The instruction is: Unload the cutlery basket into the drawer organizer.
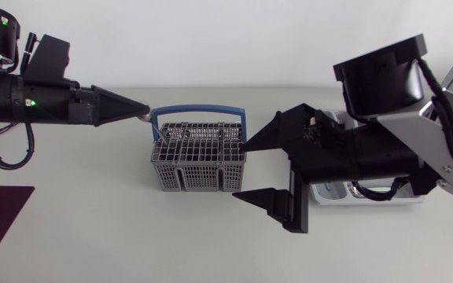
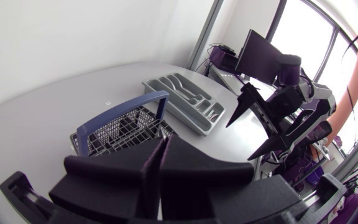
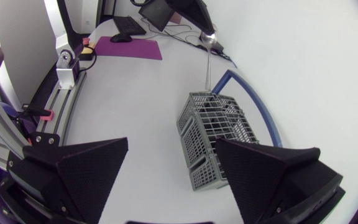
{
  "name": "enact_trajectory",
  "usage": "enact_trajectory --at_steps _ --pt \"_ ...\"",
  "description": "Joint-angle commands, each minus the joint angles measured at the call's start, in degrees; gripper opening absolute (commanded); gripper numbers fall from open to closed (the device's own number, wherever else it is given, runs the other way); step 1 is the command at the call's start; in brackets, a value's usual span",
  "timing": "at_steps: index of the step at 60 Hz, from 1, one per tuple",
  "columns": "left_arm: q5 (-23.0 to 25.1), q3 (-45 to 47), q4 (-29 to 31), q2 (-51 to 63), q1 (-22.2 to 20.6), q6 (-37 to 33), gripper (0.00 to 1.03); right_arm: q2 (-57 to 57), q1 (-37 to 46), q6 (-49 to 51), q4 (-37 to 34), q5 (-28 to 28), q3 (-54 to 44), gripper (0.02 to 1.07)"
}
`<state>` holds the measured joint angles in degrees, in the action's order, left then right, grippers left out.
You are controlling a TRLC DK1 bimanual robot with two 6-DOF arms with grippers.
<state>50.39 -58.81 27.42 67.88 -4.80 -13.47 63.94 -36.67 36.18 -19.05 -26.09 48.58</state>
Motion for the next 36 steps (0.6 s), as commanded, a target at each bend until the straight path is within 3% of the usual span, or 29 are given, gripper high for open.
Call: enact_trajectory --at_steps 1,12,36 --pt "2.2 0.1 1.3 -2.3 -1.3 0.6 0.15 -1.1 -0.1 -1.4 0.2 -0.3 -1.1 1.03" --pt "3.2 0.4 3.9 -3.2 -6.4 -1.8 0.15 -1.4 0.5 -1.9 -2.7 -1.5 -0.2 1.03" --pt "7.1 -3.9 10.9 2.9 -17.4 -10.9 0.15 -1.9 5.2 1.1 -8.5 -11.4 0.8 1.03"
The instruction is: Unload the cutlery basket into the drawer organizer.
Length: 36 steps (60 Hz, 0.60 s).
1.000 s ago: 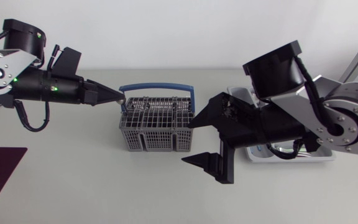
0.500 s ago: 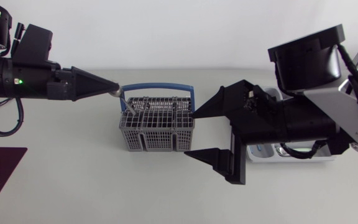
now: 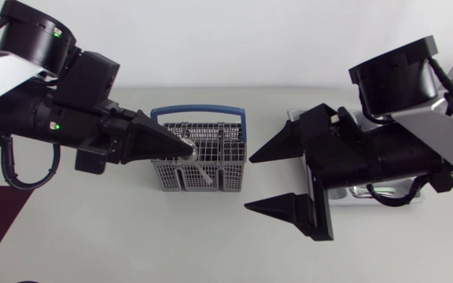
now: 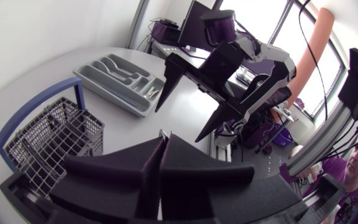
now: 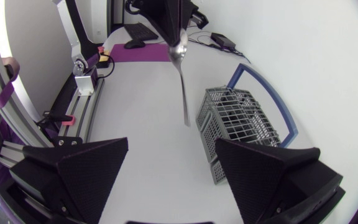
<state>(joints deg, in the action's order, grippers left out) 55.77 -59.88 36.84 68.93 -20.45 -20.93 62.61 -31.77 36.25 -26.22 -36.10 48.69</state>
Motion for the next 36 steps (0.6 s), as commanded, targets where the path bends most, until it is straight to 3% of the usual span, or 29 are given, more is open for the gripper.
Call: enact_trajectory --at_steps 1,23,36 --pt "1.7 -3.1 1.9 2.1 -2.0 -3.9 0.15 -0.6 0.3 1.4 -1.4 -1.7 0.7 1.03" --pt "3.9 -8.9 11.3 8.0 -7.0 -11.8 0.15 4.5 0.3 5.1 -1.0 -7.2 1.1 1.01" --pt "5.7 -12.6 16.7 10.7 -7.8 -14.8 0.15 6.0 0.1 5.8 -0.5 -9.5 2.2 0.84"
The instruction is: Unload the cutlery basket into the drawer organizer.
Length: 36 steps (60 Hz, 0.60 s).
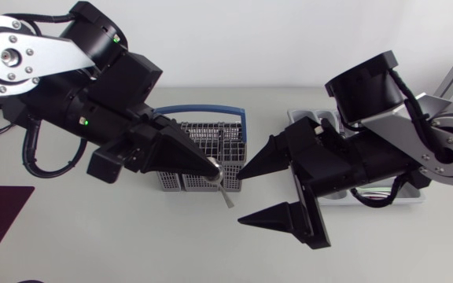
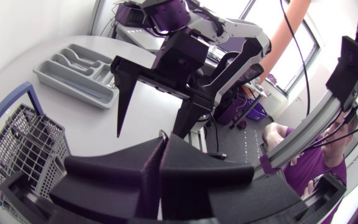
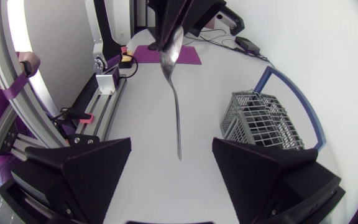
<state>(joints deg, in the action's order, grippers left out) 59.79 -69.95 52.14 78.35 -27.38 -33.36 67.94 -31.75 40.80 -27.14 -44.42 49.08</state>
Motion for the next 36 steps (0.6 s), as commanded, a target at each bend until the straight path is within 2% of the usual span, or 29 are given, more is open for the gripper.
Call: enact_trajectory --at_steps 1,11,15,20,27,36 --pt "1.6 -2.6 1.5 1.4 -0.8 -2.3 0.15 0.7 0.1 1.2 0.5 -1.5 1.9 0.81" --pt "2.5 -4.3 4.4 3.0 -1.0 -4.3 0.15 0.3 -0.6 1.0 0.9 -1.8 3.0 0.61" --pt "2.9 -4.8 5.5 3.5 -1.1 -5.2 0.15 0.3 -1.2 0.8 0.9 -1.8 3.6 0.61" --pt "3.0 -5.1 5.7 3.8 -1.1 -5.3 0.15 0.8 -1.7 0.8 1.2 -1.8 3.9 0.55" --pt "3.1 -5.4 5.8 4.1 -1.5 -5.4 0.15 1.7 -2.7 0.8 1.6 -1.7 4.0 0.55" --pt "3.4 -5.7 6.0 4.4 -1.5 -5.4 0.15 1.8 -3.8 0.7 1.4 -1.4 4.3 0.39"
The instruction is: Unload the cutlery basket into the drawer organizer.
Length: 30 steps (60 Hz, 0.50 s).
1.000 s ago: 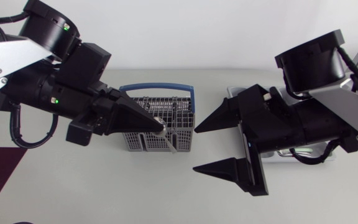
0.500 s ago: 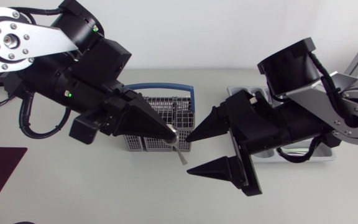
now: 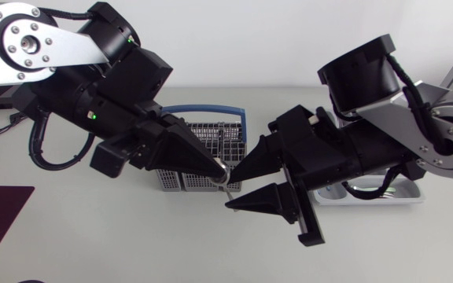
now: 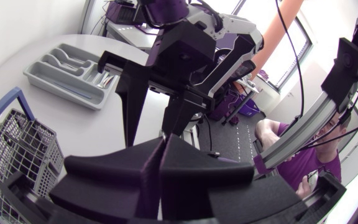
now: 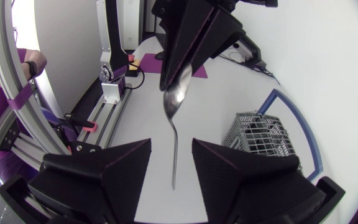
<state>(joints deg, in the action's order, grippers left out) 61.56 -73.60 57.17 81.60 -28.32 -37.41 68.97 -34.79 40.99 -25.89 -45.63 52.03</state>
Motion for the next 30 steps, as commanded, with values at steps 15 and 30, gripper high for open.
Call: enact_trajectory --at_steps 15,30 --pt "1.6 -2.2 1.1 1.1 -0.7 -1.4 0.15 0.5 -1.1 0.6 -0.6 0.1 1.5 0.18" --pt "1.6 -1.7 1.3 1.0 -0.7 -1.4 0.15 -0.2 -1.2 0.7 -1.2 0.1 0.7 0.08"
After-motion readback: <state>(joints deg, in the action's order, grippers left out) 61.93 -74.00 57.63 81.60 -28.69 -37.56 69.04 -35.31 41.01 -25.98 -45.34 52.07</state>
